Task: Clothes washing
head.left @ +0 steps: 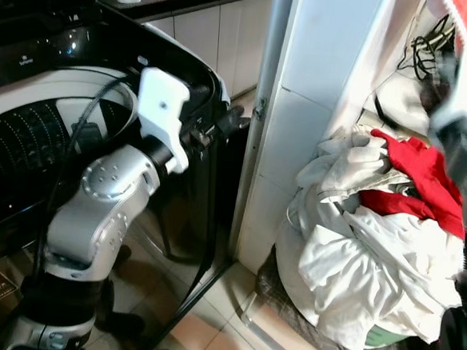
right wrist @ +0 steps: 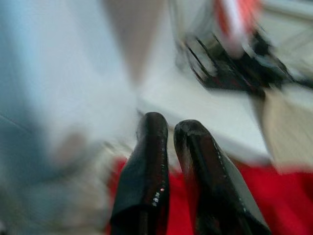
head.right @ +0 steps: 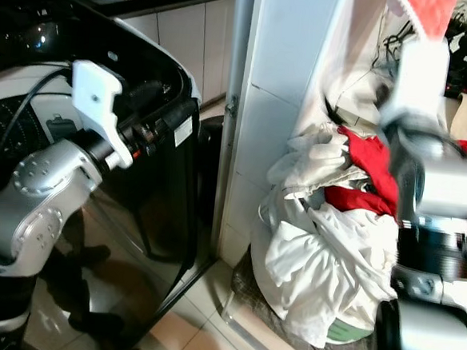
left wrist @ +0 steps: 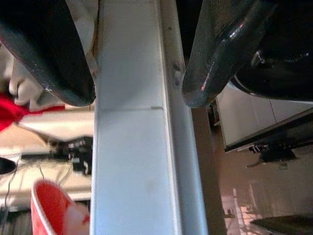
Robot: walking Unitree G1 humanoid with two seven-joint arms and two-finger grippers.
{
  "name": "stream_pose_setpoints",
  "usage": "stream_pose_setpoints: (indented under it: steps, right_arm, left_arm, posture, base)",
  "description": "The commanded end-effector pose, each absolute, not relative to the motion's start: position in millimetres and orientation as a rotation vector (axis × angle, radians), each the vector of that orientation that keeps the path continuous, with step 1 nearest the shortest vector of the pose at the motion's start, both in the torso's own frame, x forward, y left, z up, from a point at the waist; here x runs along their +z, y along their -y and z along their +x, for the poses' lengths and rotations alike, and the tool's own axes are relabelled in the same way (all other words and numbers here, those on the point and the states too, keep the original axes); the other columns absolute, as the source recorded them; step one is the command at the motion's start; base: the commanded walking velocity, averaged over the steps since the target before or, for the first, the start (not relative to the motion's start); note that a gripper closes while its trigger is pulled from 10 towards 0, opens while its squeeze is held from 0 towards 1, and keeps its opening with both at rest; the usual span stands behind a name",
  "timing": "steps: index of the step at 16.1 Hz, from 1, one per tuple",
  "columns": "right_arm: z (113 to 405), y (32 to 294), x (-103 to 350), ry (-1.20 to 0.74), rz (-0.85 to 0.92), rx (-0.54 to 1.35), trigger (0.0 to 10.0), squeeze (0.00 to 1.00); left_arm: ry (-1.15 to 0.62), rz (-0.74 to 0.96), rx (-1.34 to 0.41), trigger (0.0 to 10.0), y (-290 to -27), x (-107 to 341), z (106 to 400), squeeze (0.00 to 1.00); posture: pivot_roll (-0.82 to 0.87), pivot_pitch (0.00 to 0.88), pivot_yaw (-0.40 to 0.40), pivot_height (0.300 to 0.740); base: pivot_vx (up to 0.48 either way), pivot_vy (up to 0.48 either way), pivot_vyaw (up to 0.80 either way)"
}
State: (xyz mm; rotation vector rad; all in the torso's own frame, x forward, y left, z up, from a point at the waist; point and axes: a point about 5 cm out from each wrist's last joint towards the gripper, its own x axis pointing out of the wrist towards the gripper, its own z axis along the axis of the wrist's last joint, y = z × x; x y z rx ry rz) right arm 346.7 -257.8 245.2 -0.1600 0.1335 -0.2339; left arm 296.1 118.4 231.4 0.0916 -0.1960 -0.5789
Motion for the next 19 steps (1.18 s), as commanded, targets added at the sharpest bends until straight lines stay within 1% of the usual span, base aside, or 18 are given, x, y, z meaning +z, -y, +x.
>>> stream_pose_setpoints:
  steps: [1,4,5,9,10,11,12,13,15,16,19]
  right_arm:
    - [343,264,240,-0.141,-0.156,-0.286,10.0,1.0]
    - [337,263,237,-0.14,-0.165,-0.282,10.0,1.0]
    - [336,266,238,-0.135,-0.168,-0.287,10.0,1.0]
    - [333,288,242,-0.154,-0.191,-0.316,10.0,1.0]
    - [332,290,241,-0.171,-0.201,-0.307,10.0,1.0]
    - [331,292,237,-0.208,-0.219,-0.28,10.0,1.0]
    - [328,294,231,-0.257,-0.213,-0.251,10.0,1.0]
    - [326,300,222,-0.311,-0.195,-0.251,10.0,1.0]
    - [324,302,213,-0.36,-0.209,-0.248,10.0,1.0]
    - [323,305,210,-0.37,-0.227,-0.285,10.0,1.0]
    - [325,315,213,-0.316,-0.247,-0.374,10.0,1.0]
  left_arm:
    - [0.198,0.1,-0.584,10.0,-114,230,295,0.0]
    - [0.195,0.082,-0.57,10.0,-116,229,297,0.0]
    - [0.194,0.086,-0.57,10.0,-116,229,298,0.0]
    - [0.199,0.098,-0.6,10.0,-118,231,297,0.0]
    - [0.198,0.096,-0.631,10.0,-117,230,293,0.0]
    - [0.192,0.1,-0.716,10.0,-113,228,284,0.0]
    - [0.165,0.105,-0.863,10.0,-105,224,268,0.0]
    - [0.15,0.098,-0.965,10.0,-99,222,255,0.0]
    - [0.157,0.104,-0.994,10.0,-98,223,249,0.0]
    - [0.151,0.113,-0.985,10.0,-100,221,249,0.0]
    - [0.146,0.117,-0.965,10.0,-102,220,249,0.0]
  posture:
    - [-0.04,0.0,-0.034,0.74]
    - [-0.07,0.0,0.002,0.74]
    - [-0.07,0.001,0.003,0.74]
    - [-0.06,0.007,-0.01,0.74]
    - [-0.06,0.0,-0.004,0.74]
    - [-0.05,0.002,-0.002,0.74]
    - [-0.04,0.004,-0.003,0.74]
    - [-0.02,0.001,-0.006,0.74]
    - [-0.02,0.004,-0.007,0.74]
    - [-0.01,0.003,-0.012,0.74]
    - [-0.01,0.003,-0.015,0.74]
  base:
    - [0.0,0.0,0.0]
    - [0.0,0.0,0.0]
    - [0.0,0.0,0.0]
    - [0.0,0.0,0.0]
    - [0.0,0.0,0.0]
    - [0.0,0.0,0.0]
    - [0.0,0.0,0.0]
    - [0.0,0.0,0.0]
    - [0.0,0.0,0.0]
    - [0.0,0.0,0.0]
    - [0.0,0.0,0.0]
